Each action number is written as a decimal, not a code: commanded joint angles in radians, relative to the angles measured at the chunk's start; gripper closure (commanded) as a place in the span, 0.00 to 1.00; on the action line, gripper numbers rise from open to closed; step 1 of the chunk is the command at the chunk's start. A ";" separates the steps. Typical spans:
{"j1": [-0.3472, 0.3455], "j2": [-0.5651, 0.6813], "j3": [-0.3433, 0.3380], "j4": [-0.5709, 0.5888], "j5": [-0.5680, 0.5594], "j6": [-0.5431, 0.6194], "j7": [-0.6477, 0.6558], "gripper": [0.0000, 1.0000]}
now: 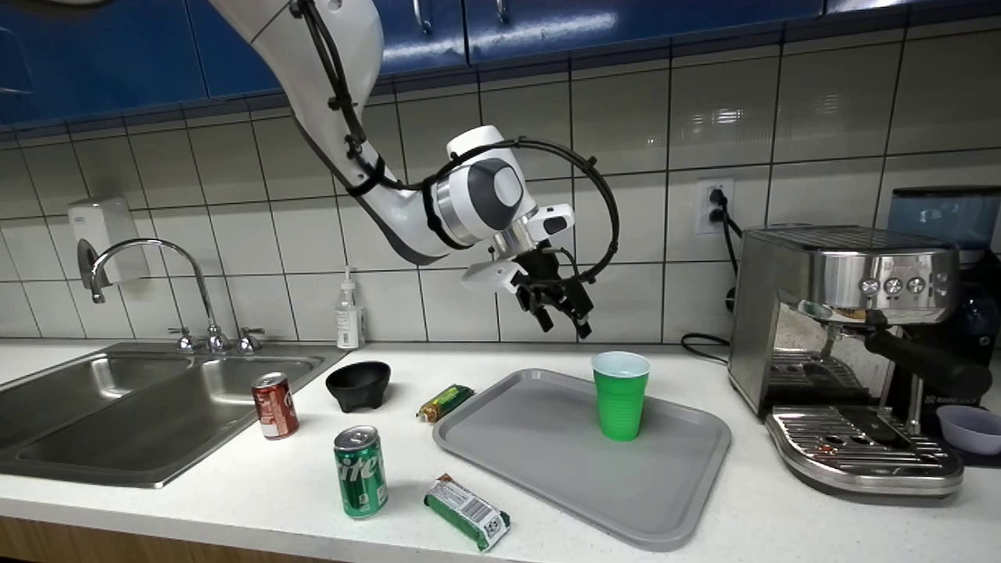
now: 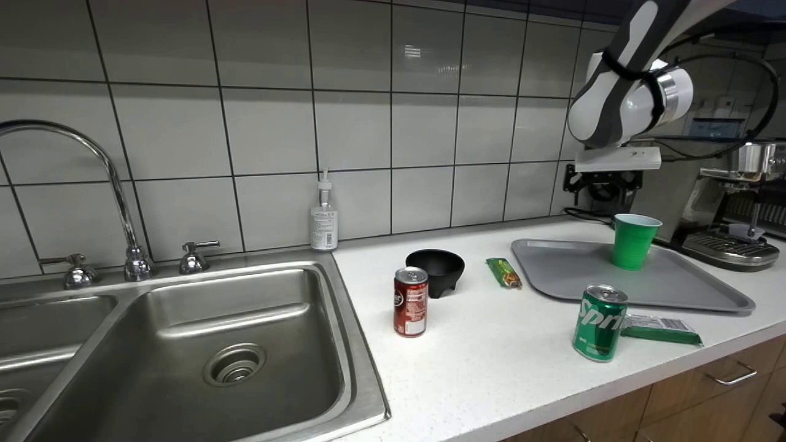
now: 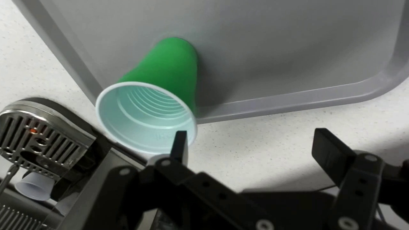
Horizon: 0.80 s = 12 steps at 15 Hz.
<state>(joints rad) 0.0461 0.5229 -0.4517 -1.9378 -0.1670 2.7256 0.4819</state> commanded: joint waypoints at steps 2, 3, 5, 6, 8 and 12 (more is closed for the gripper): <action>0.085 -0.064 -0.015 -0.066 -0.063 0.008 0.074 0.00; 0.102 -0.069 -0.013 -0.076 -0.072 0.010 0.088 0.00; 0.129 -0.070 -0.004 -0.088 -0.081 0.011 0.114 0.00; 0.142 -0.069 0.000 -0.094 -0.086 0.010 0.125 0.00; 0.162 -0.066 0.014 -0.103 -0.086 0.013 0.142 0.00; 0.191 -0.063 0.039 -0.123 -0.079 0.031 0.164 0.00</action>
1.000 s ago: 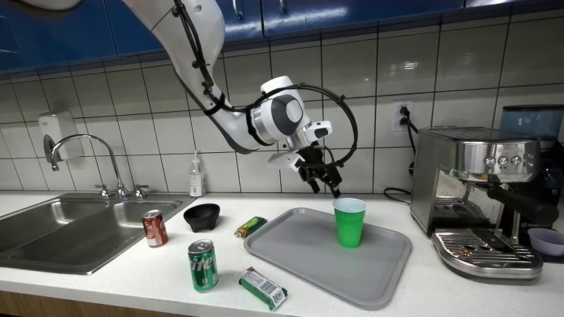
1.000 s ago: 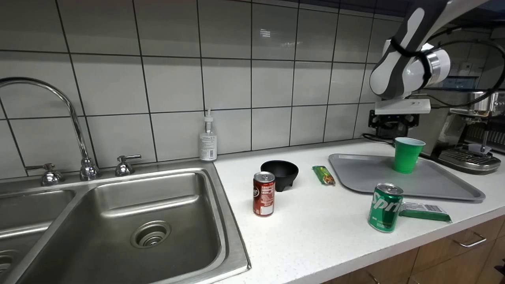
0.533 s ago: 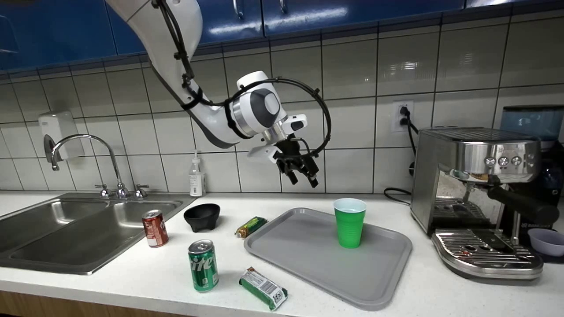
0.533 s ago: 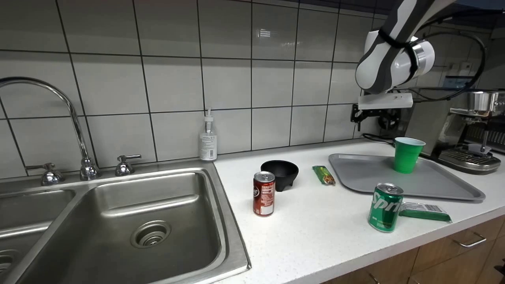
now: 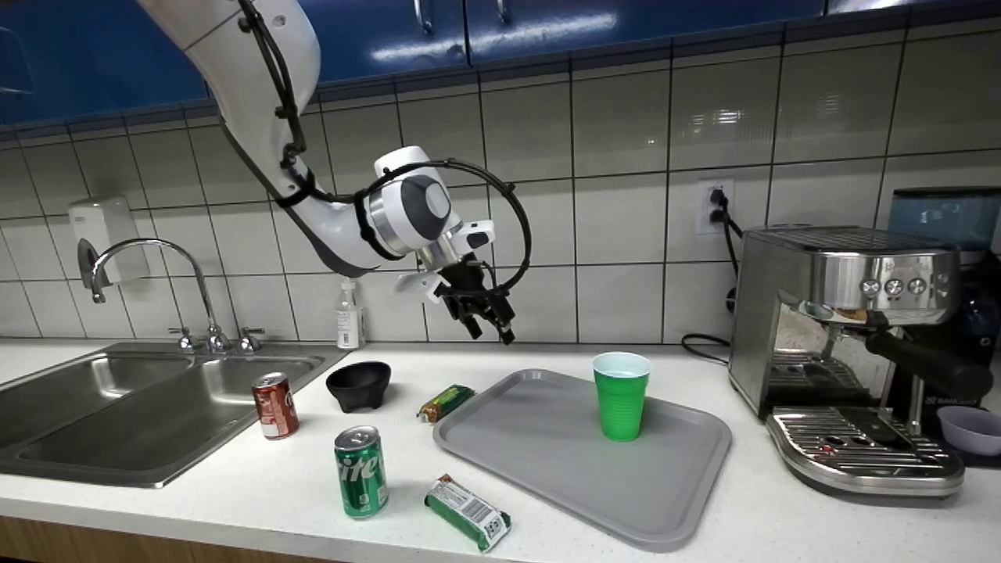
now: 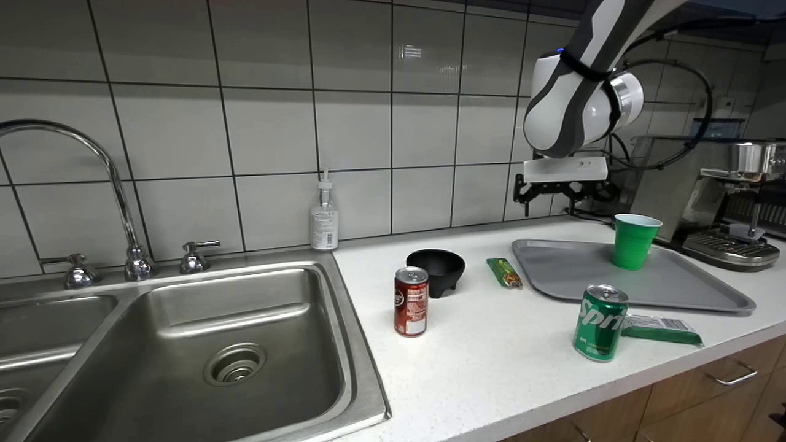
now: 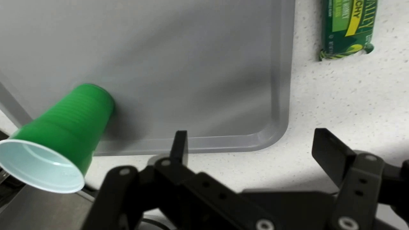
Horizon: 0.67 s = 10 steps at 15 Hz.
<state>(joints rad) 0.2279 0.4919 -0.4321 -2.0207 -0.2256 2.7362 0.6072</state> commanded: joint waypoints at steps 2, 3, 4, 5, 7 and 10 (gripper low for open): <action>0.015 -0.022 0.034 -0.044 -0.015 0.027 0.047 0.00; 0.014 -0.018 0.044 -0.046 -0.010 0.027 0.048 0.00; 0.011 -0.015 0.054 -0.047 -0.005 0.029 0.047 0.00; 0.006 -0.011 0.065 -0.047 0.001 0.030 0.044 0.00; -0.002 -0.003 0.083 -0.046 0.012 0.032 0.034 0.00; -0.013 0.015 0.109 -0.040 0.032 0.035 0.020 0.00</action>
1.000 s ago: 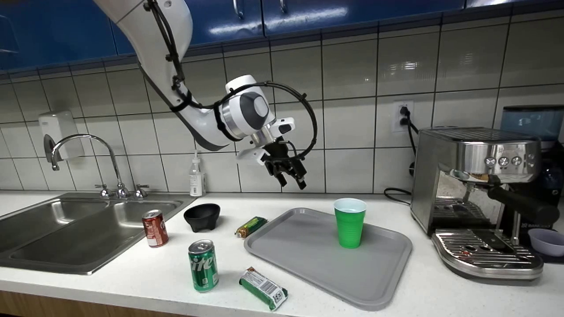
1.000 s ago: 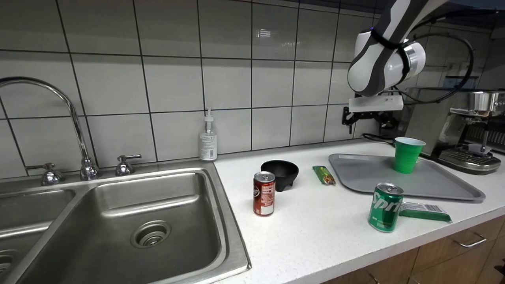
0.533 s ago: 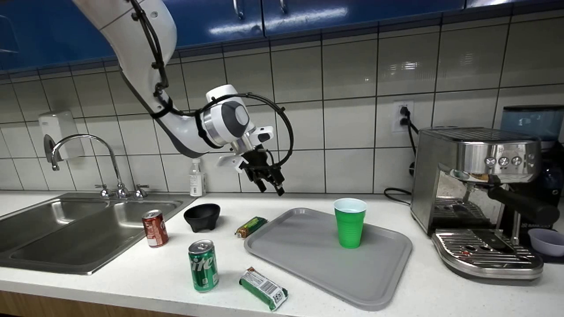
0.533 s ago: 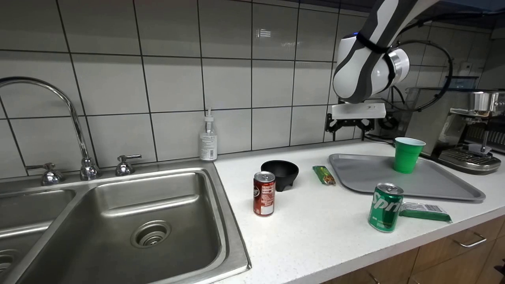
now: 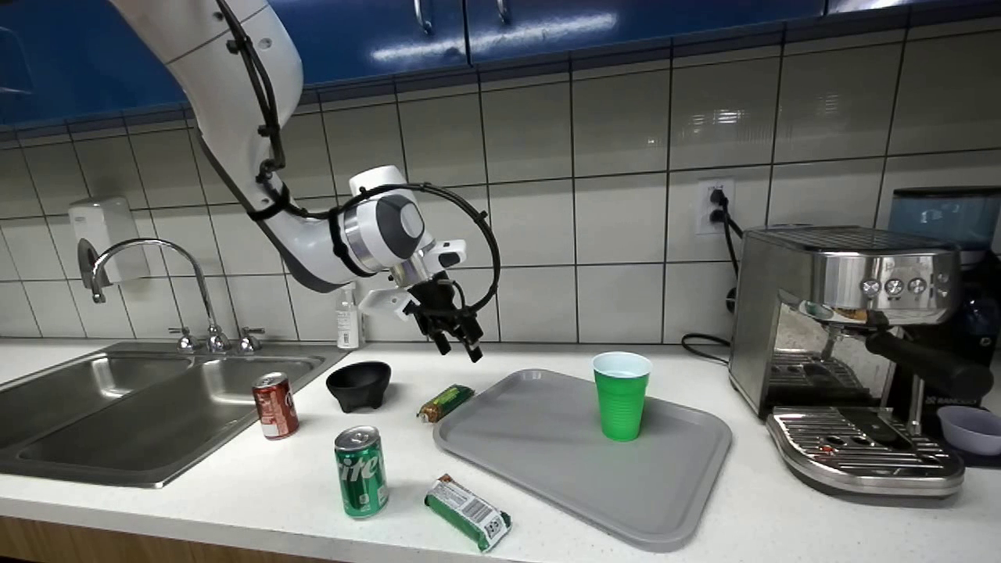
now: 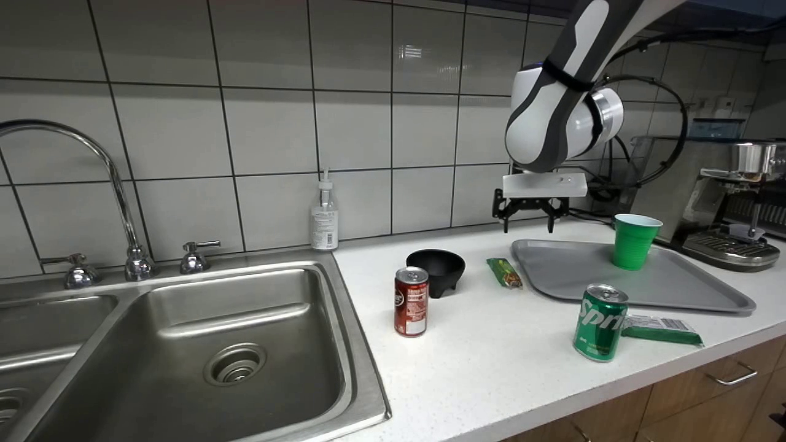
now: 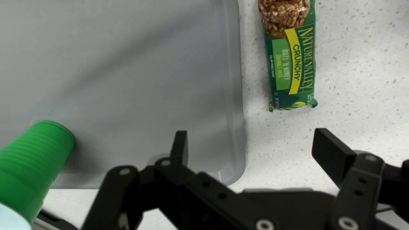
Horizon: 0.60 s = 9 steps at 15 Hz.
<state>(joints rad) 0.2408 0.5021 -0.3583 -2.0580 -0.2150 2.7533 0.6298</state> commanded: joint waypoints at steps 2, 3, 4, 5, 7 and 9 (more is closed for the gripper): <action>-0.036 0.019 0.057 0.004 0.043 0.016 -0.010 0.00; -0.039 0.027 0.065 0.008 0.055 0.015 -0.013 0.00; -0.040 0.036 0.070 0.012 0.062 0.014 -0.015 0.00; -0.042 0.044 0.075 0.015 0.068 0.013 -0.016 0.00; -0.048 0.060 0.087 0.022 0.086 0.011 -0.022 0.00; -0.053 0.076 0.096 0.030 0.102 0.008 -0.027 0.00</action>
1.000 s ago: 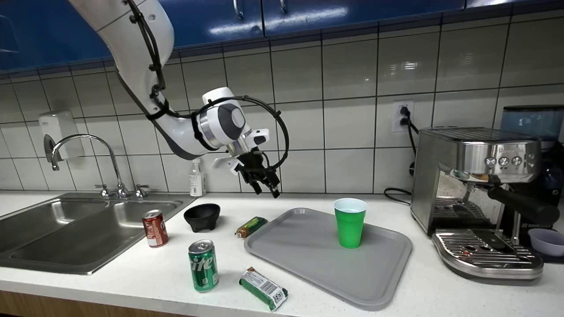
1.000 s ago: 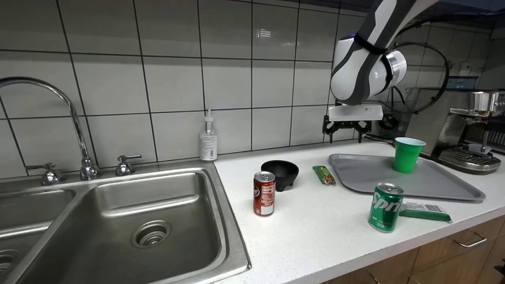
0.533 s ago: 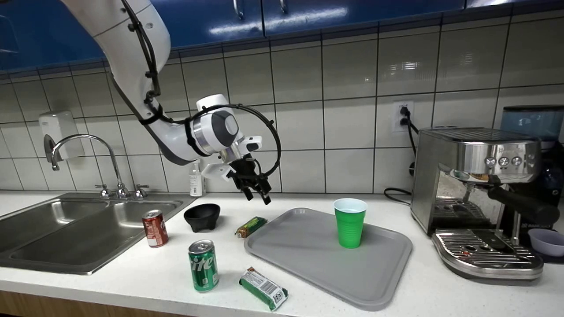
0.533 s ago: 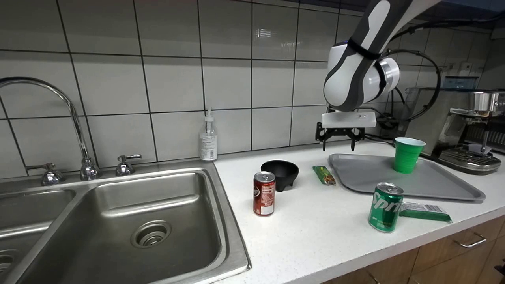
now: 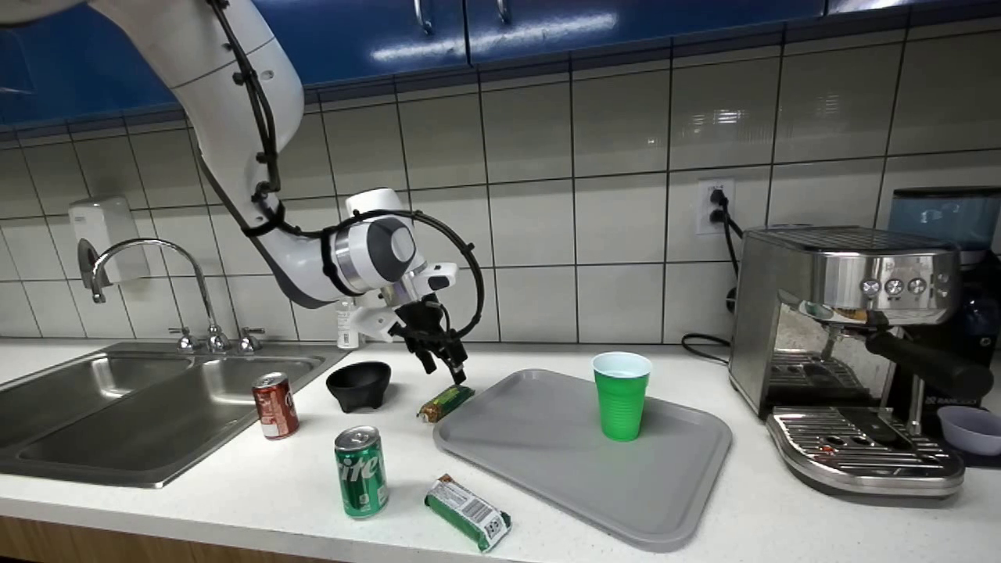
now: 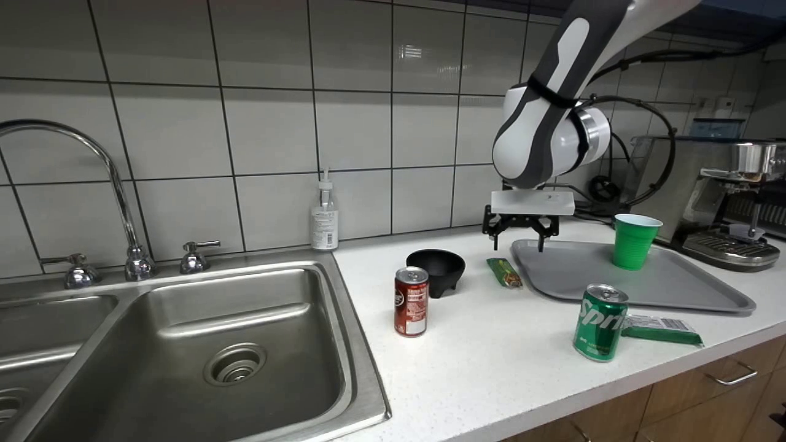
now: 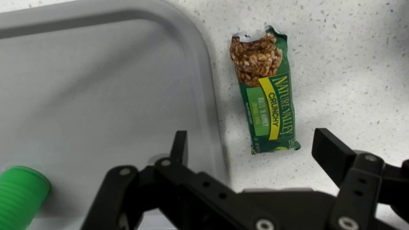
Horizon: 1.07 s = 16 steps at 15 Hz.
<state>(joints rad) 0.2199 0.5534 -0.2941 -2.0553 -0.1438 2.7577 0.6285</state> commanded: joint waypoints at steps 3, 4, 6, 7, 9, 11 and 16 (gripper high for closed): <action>-0.038 0.049 0.043 0.044 0.049 0.001 -0.032 0.00; -0.042 0.059 0.047 0.053 0.057 0.002 -0.034 0.00; -0.050 0.075 0.057 0.070 0.075 0.001 -0.037 0.00; -0.051 0.084 0.058 0.079 0.082 0.000 -0.037 0.00; -0.057 0.102 0.067 0.099 0.096 -0.003 -0.040 0.00; -0.064 0.119 0.075 0.117 0.113 -0.008 -0.046 0.00; -0.077 0.155 0.088 0.152 0.145 -0.012 -0.061 0.00</action>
<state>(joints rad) 0.1731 0.6820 -0.2329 -1.9488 -0.0315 2.7578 0.6098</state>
